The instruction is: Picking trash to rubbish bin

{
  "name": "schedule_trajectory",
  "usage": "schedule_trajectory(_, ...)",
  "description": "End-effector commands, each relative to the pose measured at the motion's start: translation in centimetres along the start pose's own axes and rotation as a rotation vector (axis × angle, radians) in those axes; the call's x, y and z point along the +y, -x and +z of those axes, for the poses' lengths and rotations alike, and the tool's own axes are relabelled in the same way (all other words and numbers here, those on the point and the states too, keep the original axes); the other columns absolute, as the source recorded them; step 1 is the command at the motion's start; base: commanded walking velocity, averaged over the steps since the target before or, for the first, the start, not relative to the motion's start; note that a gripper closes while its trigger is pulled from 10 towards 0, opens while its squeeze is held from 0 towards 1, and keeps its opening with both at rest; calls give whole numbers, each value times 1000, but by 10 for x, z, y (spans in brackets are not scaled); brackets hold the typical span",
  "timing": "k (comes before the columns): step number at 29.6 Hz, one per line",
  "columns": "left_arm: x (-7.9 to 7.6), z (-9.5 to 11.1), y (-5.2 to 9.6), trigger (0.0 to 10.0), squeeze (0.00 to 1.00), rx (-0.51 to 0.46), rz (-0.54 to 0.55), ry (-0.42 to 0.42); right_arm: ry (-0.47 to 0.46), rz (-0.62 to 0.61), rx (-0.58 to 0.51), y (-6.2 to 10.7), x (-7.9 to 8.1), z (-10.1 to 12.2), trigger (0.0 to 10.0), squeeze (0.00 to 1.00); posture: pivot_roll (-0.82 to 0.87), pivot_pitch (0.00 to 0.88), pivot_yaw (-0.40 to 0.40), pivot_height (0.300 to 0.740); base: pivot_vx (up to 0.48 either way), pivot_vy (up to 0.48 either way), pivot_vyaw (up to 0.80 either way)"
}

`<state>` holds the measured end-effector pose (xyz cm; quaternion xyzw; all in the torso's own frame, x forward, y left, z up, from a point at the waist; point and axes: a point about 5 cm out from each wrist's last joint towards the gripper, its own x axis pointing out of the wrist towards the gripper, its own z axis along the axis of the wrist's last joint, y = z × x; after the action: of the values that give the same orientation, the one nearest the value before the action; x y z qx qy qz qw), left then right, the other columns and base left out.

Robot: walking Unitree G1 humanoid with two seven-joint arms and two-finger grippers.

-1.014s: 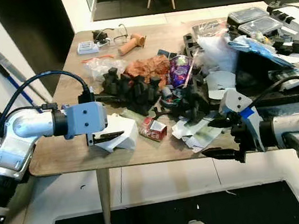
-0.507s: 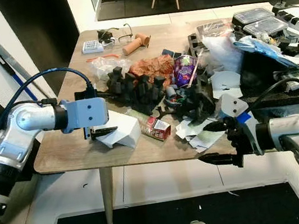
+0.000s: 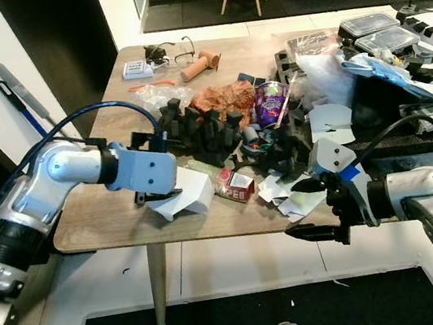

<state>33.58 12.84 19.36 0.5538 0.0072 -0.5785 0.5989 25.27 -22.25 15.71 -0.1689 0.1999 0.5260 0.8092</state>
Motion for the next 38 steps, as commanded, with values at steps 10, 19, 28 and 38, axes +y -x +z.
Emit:
schedule_trajectory(10,-11,-5,-11,10000,0,108,-179,-50,6,-19,-12,2,-2,3,10000,0,-86,0,22,740,0,0,0)
schedule_trajectory(19,-1,-12,8,10000,0,166,-243,20,4,-33,-17,3,-4,3,10000,0,-86,0,24,740,0,0,0)
schedule_trajectory(28,8,-15,24,10000,0,162,-219,78,5,-43,-16,5,-5,3,10000,0,-87,0,29,740,0,0,0)
schedule_trajectory(38,18,-13,10,10000,0,174,-109,43,9,-51,-16,6,-6,4,10000,0,-90,0,30,740,0,0,0)
